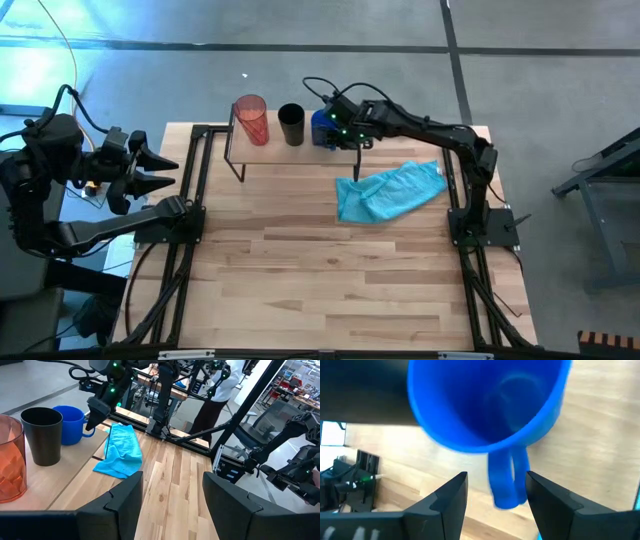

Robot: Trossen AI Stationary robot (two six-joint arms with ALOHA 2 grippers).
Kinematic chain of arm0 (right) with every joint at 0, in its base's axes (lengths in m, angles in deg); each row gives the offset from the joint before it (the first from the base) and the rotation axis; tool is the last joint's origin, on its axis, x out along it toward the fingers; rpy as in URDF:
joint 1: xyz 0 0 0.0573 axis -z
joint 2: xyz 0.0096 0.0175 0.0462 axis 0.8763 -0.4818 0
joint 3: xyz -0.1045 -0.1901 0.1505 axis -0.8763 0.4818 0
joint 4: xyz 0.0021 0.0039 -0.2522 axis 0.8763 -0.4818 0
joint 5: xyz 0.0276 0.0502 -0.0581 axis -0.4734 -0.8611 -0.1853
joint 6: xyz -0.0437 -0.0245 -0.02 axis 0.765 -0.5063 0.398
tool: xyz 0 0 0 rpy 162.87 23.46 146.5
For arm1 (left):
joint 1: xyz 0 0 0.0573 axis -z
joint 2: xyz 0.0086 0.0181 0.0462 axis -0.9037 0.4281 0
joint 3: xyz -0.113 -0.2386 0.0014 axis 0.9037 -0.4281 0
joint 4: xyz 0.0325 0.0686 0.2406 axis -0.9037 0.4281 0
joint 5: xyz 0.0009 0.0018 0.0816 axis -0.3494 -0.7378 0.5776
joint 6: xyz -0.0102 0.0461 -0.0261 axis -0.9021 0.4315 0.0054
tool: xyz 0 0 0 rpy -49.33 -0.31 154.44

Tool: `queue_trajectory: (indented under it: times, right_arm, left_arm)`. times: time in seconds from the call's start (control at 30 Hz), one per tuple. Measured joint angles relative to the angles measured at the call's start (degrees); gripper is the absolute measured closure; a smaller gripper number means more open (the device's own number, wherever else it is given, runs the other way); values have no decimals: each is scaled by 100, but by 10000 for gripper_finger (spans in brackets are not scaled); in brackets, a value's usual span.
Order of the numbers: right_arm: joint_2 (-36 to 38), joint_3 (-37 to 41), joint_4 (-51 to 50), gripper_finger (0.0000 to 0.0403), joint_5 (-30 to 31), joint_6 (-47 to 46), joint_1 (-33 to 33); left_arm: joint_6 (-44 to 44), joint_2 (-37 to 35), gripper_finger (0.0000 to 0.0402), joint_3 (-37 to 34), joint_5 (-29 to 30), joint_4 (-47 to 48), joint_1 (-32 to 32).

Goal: Stack small to large cups/mugs on shelf
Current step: Put the blue mug on the shelf

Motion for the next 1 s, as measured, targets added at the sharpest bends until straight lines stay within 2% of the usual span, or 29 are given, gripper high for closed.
queue_trajectory:
  times: [0.73, 1.0]
  right_arm:
    - [0, 0, 236, 213, -152, -2, -136]
    - [0, 0, 228, 213, -34, -69, -136]
  left_arm:
    - [0, -1, 208, -2, -1, -3, 0]
    - [0, 0, 208, 1, -4, 4, 2]
